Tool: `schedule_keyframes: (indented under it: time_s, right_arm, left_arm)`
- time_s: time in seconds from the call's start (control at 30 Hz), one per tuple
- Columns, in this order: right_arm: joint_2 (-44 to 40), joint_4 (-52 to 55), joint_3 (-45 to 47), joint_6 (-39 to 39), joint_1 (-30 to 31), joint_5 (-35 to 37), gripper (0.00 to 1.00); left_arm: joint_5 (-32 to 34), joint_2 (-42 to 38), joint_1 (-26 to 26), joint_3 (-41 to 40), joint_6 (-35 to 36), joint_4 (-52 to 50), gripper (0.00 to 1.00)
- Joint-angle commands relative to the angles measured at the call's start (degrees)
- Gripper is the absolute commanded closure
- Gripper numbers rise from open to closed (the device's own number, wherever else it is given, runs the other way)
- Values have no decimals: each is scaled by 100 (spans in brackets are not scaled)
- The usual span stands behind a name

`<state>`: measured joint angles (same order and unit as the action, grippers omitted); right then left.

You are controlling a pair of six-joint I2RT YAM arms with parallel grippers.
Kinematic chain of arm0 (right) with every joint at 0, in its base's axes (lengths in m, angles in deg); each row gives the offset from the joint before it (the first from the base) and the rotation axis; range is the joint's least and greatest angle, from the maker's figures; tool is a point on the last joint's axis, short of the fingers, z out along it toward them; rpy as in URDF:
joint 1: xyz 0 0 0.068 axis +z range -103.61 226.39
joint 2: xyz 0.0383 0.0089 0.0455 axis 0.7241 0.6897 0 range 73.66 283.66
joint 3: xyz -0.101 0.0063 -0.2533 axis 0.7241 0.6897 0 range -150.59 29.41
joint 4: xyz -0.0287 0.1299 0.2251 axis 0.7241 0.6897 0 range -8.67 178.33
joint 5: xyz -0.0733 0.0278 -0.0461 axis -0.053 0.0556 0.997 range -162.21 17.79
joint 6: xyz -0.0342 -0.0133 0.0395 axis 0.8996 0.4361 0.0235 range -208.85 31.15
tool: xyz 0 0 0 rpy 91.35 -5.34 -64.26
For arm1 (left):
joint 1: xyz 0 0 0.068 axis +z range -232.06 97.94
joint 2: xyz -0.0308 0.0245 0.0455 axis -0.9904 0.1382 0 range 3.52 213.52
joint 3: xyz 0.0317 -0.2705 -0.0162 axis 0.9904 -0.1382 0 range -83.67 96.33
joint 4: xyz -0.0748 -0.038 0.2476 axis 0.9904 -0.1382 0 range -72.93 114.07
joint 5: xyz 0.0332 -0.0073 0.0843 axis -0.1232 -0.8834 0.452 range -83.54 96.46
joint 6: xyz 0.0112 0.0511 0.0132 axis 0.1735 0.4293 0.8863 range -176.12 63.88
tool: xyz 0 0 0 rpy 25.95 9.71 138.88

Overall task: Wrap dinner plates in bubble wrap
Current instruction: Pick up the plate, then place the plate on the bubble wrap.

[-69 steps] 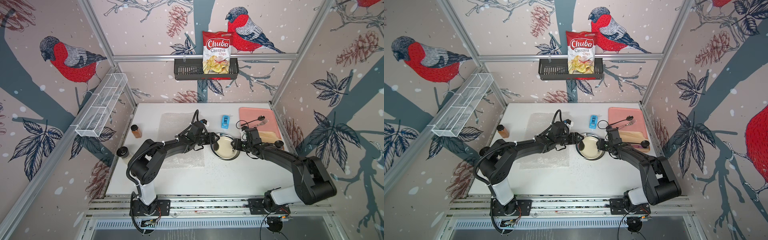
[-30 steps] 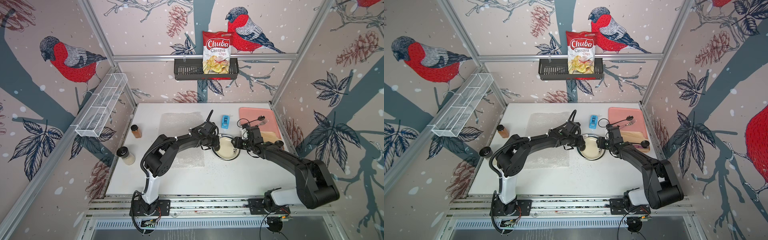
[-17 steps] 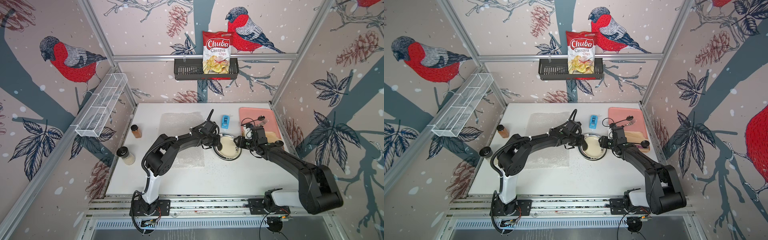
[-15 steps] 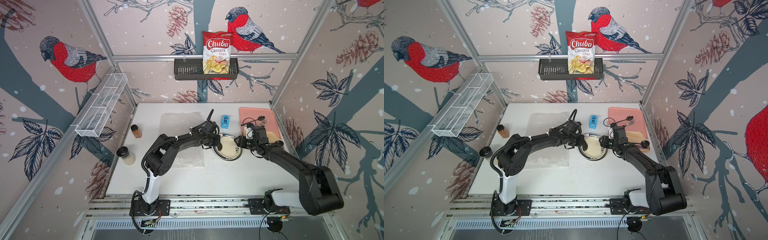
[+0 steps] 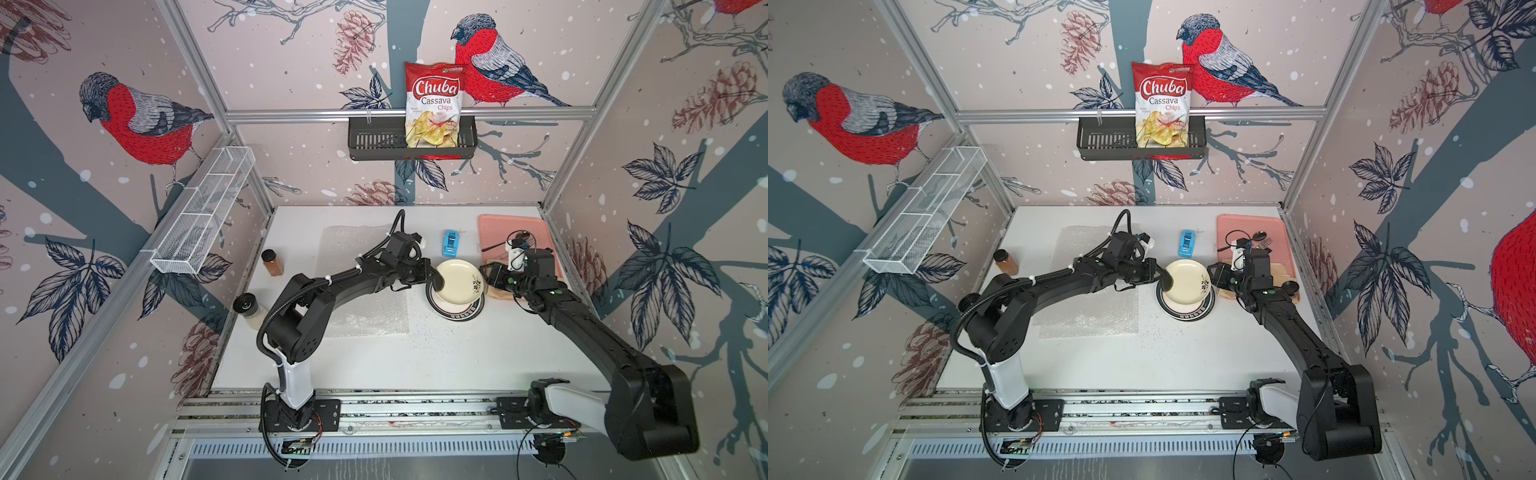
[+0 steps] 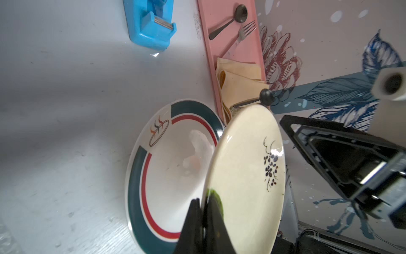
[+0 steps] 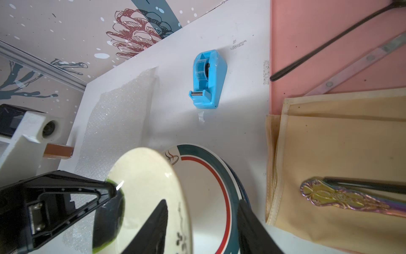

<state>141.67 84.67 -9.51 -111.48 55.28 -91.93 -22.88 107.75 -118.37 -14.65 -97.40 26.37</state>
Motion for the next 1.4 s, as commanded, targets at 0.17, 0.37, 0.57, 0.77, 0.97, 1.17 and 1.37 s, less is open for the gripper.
schedule_keyframes:
  time_s: [0.17,0.37,0.57,0.77,0.97,1.17,1.37]
  right_arm:
    - [152,133,-244,-59,166,112,49]
    - [617,106,-611,-90,650,266,49]
    - [1121,-41,-944,-193,1216,362,49]
    - [1477,-54,-1248,-254,1700,500,49]
    - [1646,-9,-1388,-243,1922,566,49]
    - [1785,79,-1545,-182,2041,567,49]
    - [1900,188,-1683,-126,2177,612,48]
  left_arm:
    - [561,-1343,1305,-1124,-9,-258,100]
    - [719,-2128,2511,-2044,272,-525,100]
    - [741,-2390,3310,-2471,329,-292,100]
    - [824,-2035,3494,-2347,404,-263,100]
    - [902,-1804,3506,-2446,446,-208,100]
    - [1201,-1734,3535,-2664,383,-58,100]
    - [1353,-1627,3536,-2566,422,-218,100]
